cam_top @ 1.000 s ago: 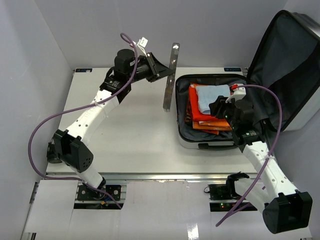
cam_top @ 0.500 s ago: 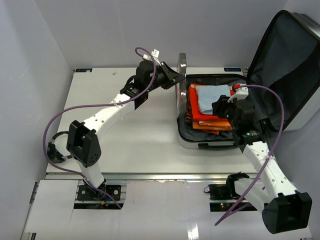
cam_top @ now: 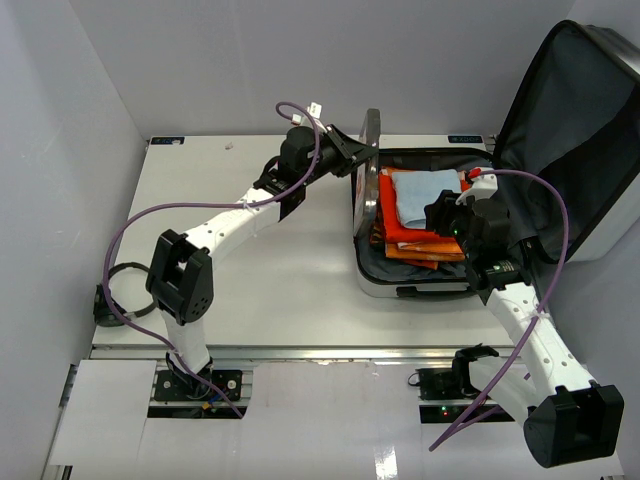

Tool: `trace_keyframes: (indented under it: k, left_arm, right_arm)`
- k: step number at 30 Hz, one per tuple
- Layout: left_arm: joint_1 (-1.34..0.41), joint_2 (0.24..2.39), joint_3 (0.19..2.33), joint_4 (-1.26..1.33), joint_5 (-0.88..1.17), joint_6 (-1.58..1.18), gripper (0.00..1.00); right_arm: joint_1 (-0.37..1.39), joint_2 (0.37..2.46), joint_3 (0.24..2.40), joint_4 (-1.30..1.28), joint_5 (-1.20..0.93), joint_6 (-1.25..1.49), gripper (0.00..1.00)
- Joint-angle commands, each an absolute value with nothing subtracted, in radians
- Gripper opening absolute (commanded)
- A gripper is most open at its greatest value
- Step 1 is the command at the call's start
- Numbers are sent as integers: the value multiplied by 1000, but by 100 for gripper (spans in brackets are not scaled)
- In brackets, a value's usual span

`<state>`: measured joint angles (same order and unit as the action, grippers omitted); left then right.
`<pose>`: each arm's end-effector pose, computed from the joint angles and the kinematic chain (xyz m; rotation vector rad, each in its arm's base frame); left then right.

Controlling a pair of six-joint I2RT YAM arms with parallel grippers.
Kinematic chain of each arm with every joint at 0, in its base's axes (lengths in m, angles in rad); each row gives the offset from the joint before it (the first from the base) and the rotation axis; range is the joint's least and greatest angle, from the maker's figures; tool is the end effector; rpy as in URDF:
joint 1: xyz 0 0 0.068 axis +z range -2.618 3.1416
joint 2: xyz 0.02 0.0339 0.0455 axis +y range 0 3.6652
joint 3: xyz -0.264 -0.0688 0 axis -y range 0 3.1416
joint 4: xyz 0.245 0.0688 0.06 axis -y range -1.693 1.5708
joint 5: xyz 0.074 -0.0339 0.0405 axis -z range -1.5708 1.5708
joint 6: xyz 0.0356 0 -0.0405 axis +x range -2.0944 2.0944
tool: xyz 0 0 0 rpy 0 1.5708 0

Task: Pack the luggage

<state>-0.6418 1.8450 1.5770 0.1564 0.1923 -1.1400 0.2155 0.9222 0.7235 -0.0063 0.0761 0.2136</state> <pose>0.3579 -0.2760 0.3485 -0.3115 1.8931 -1.4450 0.2152 0.0443 0.3121 0.0535 1.7808 0.2422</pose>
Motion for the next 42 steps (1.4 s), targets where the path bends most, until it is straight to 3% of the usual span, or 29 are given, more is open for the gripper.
trace_keyframes:
  k: [1,14,30,42]
  left_arm:
    - [-668,1838,1580,205,159,-1148,0]
    - [-721,1890,1692,170,115,-1143,0]
    - [-721,1810,1551,181,-25,-1117,0]
    - [-653,1915,1455,319,69,-1206,0]
  right_arm:
    - [209,914,727,9,88,218,52]
    - [207,922,729,8,84,216,53]
    - [206,912,723,8,91,217,53]
    - [206,927,719,16,97,224,53]
